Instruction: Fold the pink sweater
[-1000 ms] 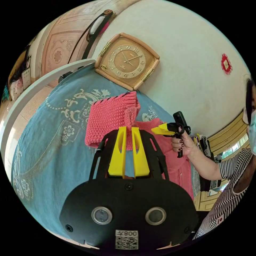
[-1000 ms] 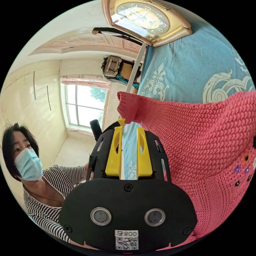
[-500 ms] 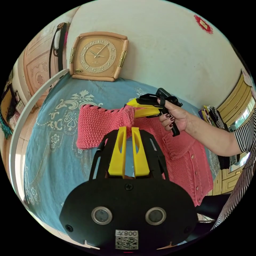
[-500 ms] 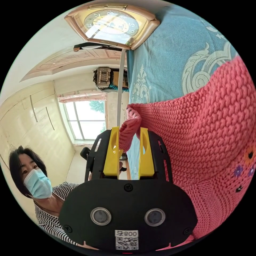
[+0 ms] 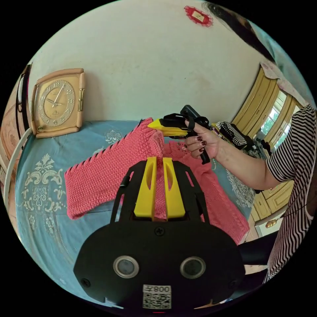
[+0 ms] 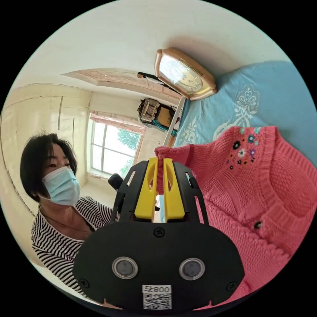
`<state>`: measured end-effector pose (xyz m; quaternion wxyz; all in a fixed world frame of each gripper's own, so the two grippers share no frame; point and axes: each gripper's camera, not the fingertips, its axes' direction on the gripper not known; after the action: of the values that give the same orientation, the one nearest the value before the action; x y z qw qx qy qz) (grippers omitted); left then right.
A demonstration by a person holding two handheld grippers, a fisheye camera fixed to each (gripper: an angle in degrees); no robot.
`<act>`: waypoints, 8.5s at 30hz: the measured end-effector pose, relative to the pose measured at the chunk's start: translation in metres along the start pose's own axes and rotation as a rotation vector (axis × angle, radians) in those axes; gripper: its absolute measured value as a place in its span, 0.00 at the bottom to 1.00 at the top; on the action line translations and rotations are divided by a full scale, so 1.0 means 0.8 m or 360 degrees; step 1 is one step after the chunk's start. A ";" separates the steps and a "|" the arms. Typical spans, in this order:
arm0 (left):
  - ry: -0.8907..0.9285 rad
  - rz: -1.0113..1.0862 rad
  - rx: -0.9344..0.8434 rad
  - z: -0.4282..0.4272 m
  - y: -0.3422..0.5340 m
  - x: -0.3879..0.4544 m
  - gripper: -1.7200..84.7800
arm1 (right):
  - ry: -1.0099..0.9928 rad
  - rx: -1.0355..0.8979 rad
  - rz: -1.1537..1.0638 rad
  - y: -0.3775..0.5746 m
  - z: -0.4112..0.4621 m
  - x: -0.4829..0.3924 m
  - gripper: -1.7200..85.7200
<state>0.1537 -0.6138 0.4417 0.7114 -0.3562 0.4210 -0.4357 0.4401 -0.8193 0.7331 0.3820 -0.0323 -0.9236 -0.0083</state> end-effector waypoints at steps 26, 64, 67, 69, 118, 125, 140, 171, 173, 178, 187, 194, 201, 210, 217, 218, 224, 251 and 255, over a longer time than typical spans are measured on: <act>0.0347 0.0507 -0.0549 0.291 -0.061 0.227 0.06 | 0.0496 0.0553 0.0446 0.304 -0.216 -0.002 0.05; -0.0459 -0.0472 -0.0298 0.218 -0.059 -0.046 0.02 | 0.1268 -0.0139 -0.0069 0.162 0.106 0.028 0.02; -0.0511 -0.0523 -0.0217 0.200 -0.050 -0.060 0.02 | 0.1169 -0.0168 -0.0239 0.134 0.142 0.017 0.02; -0.0416 -0.0575 -0.0320 0.209 -0.040 -0.083 0.02 | 0.1134 -0.0203 -0.0342 0.109 0.173 0.018 0.02; 0.0149 -0.0736 -0.0302 0.091 0.222 -0.335 0.03 | 0.1028 0.0269 0.0064 0.573 -0.006 0.180 0.02; 0.0405 -0.0629 -0.0356 0.082 0.289 -0.377 0.07 | 0.0860 0.0358 0.0128 0.686 -0.052 0.208 0.03; 0.0617 -0.1016 -0.0671 0.019 0.497 -0.420 0.15 | 0.1095 0.0535 0.0698 0.968 -0.143 0.186 0.14; 0.0855 -0.1196 -0.0637 0.102 0.738 -0.440 0.07 | 0.0881 0.0335 0.0987 1.156 -0.154 0.314 0.06; 0.0861 -0.1187 -0.0613 0.094 0.751 -0.434 0.06 | 0.0812 0.0373 0.0983 1.172 -0.157 0.313 0.05; 0.0860 -0.1119 -0.0569 0.076 0.780 -0.409 0.06 | 0.0712 0.0438 0.0928 1.223 -0.161 0.297 0.05; 0.0875 -0.1031 -0.0471 0.031 0.837 -0.364 0.06 | 0.0650 0.0467 0.0795 1.288 -0.153 0.255 0.04; 0.0901 -0.0988 -0.0417 -0.017 0.893 -0.325 0.06 | 0.0605 0.0459 0.0693 1.347 -0.153 0.208 0.04; 0.0953 -0.0938 -0.0410 -0.060 0.950 -0.279 0.06 | 0.0576 0.0380 0.0631 1.414 -0.134 0.161 0.04; 0.1002 -0.0905 -0.0396 -0.113 0.999 -0.230 0.06 | 0.0522 0.0310 0.0603 1.483 -0.102 0.116 0.04; 0.1063 -0.0927 -0.0354 -0.130 0.999 -0.209 0.06 | 0.0465 0.0358 0.0566 1.510 -0.096 0.091 0.04; 0.1083 -0.0940 -0.0324 -0.132 0.995 -0.207 0.06 | 0.0456 0.0366 0.0560 1.509 -0.097 0.089 0.04; 0.1098 -0.0961 -0.0257 -0.143 0.951 -0.205 0.06 | 0.0437 0.0407 0.0477 1.487 -0.109 0.061 0.04; 0.1062 -0.1098 -0.0006 -0.001 0.456 -0.360 0.07 | 0.0524 0.0542 0.0309 0.992 -0.292 0.054 0.04; 0.1018 -0.1145 -0.0061 0.042 0.396 -0.393 0.07 | 0.0526 0.0513 0.0358 0.907 -0.306 0.090 0.04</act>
<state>0.2022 -0.2037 0.2689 0.3437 -0.3405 0.4768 -0.7339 0.6100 -0.1014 0.9503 0.5265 -0.0718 -0.8285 0.1765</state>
